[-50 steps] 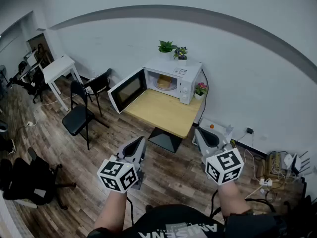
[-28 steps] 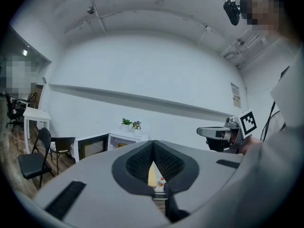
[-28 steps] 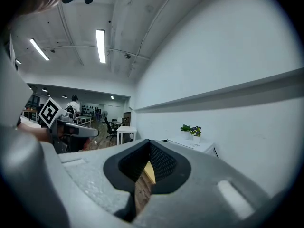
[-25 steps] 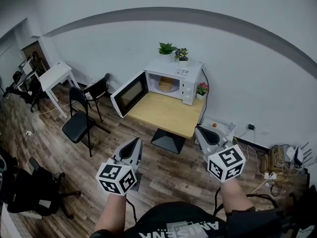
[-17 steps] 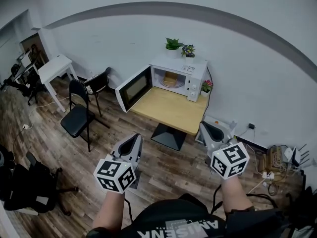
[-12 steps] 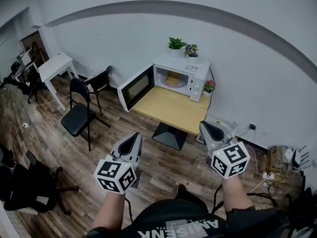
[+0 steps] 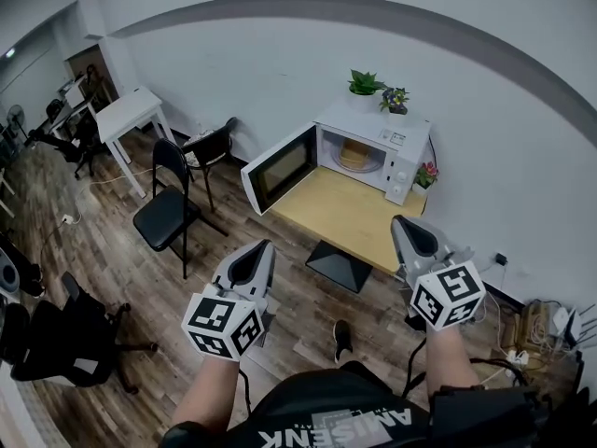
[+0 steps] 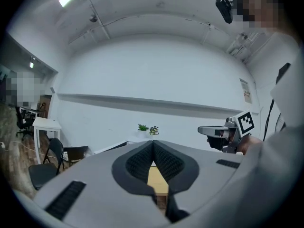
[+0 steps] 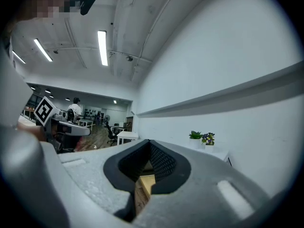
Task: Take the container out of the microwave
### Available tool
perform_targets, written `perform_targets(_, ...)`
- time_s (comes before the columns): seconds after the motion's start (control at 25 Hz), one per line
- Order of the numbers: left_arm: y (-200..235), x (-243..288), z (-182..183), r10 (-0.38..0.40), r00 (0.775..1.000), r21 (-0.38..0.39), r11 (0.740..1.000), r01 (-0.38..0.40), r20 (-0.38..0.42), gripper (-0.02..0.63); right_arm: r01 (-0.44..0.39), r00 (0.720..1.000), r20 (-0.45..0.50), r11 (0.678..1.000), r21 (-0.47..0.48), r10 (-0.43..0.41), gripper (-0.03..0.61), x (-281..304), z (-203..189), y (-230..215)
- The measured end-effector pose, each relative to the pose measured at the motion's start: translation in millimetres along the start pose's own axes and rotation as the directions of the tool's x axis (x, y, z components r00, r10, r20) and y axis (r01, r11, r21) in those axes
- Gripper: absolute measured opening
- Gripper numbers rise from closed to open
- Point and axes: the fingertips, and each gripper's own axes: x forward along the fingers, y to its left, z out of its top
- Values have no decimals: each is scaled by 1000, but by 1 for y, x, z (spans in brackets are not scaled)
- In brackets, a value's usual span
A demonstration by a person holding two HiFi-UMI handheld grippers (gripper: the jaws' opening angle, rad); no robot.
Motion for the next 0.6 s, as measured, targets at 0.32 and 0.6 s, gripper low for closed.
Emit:
perform_targets(0.32, 31, 94, 0, 67, 997, -6, 998, -67, -24, 2, -46, 999, -4, 999, -19, 46, 6, 77, 3, -68)
perform_targets(0.6, 39, 179, 4, 69, 996, 8, 998, -68, -55, 2, -84, 995, -53, 995, -56, 81, 6, 132, -9, -132)
